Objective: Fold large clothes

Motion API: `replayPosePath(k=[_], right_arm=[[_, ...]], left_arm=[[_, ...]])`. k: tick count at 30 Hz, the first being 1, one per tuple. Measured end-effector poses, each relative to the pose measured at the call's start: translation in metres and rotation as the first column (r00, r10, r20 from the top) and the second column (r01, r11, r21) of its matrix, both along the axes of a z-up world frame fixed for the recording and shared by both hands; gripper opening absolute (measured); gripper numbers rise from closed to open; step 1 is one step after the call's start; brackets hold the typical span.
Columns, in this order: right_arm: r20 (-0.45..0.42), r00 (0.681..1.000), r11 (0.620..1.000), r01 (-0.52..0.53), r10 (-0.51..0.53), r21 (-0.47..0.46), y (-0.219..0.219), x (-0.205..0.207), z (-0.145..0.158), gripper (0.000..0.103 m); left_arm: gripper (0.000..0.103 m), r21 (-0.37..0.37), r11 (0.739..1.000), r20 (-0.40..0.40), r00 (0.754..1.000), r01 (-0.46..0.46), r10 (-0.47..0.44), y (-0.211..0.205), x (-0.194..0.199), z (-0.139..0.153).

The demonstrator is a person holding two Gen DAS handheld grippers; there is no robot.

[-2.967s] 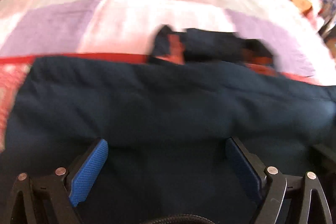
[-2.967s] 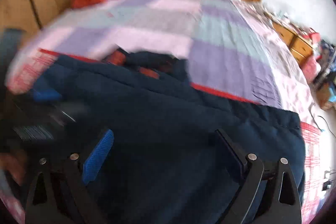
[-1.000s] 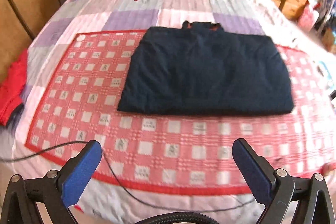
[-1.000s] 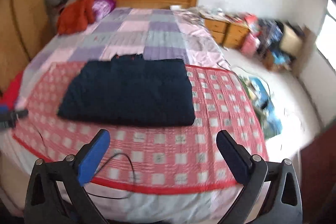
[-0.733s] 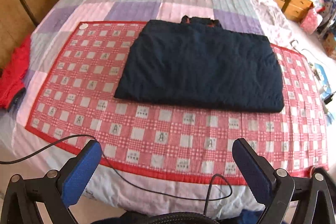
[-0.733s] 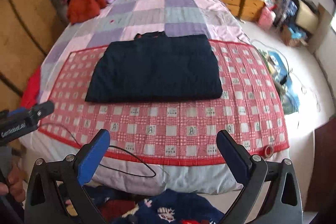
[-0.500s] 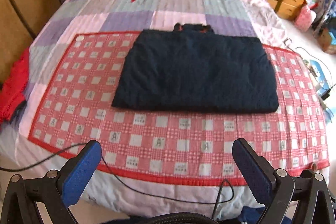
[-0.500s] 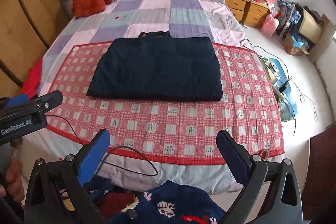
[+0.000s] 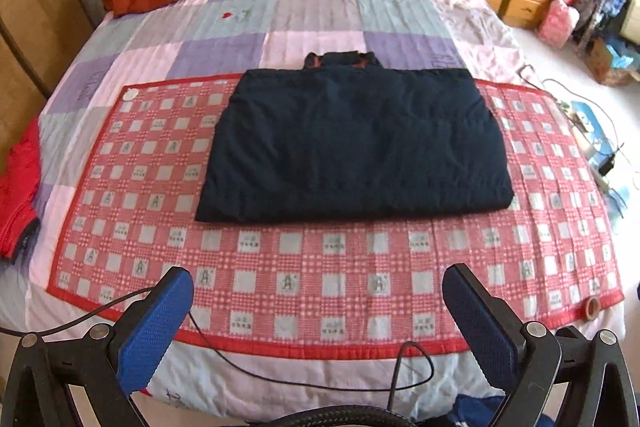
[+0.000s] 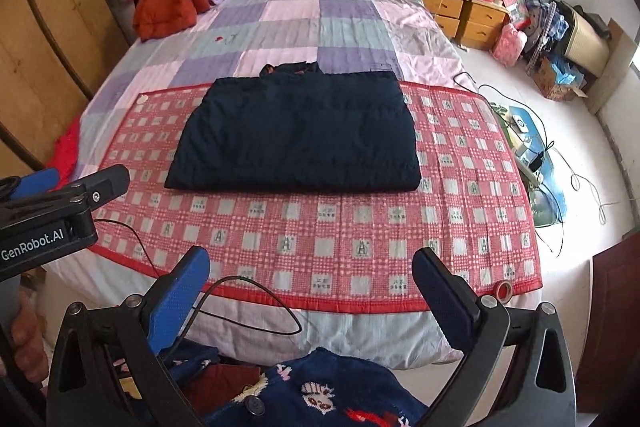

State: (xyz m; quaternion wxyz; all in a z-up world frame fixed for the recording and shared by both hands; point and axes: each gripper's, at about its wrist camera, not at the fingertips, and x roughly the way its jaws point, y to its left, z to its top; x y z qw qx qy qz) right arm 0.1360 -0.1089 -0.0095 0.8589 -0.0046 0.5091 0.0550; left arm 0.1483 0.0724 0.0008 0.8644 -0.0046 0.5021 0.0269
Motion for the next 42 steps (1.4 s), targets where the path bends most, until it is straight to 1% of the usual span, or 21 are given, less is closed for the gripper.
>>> replayPosePath(k=[7, 12, 27, 42], right_arm=[[0.011, 1.000, 1.000, -0.002, 0.002, 0.001, 0.0008, 0.0006, 0.0014, 0.103], [0.009, 1.000, 1.000, -0.004, 0.004, 0.003, 0.0020, 0.0016, 0.0022, 0.103], [0.014, 1.000, 1.000, 0.002, -0.002, 0.001, 0.0016, 0.0013, 0.0048, 0.103], [0.020, 1.000, 1.000, 0.006, -0.006, 0.004, -0.0020, 0.0003, 0.0068, 0.103]], left_arm=[[0.102, 0.004, 1.000, 0.008, 1.000, 0.011, -0.011, -0.0030, 0.0015, 0.0027], [0.102, 0.002, 1.000, -0.002, 1.000, 0.018, -0.018, -0.0054, 0.0029, 0.0014], [0.102, -0.014, 0.999, -0.001, 1.000, 0.030, -0.030, -0.0064, 0.0044, 0.0031], [0.102, -0.025, 0.999, 0.013, 0.999, 0.045, -0.044, -0.0066, -0.0047, 0.0047]])
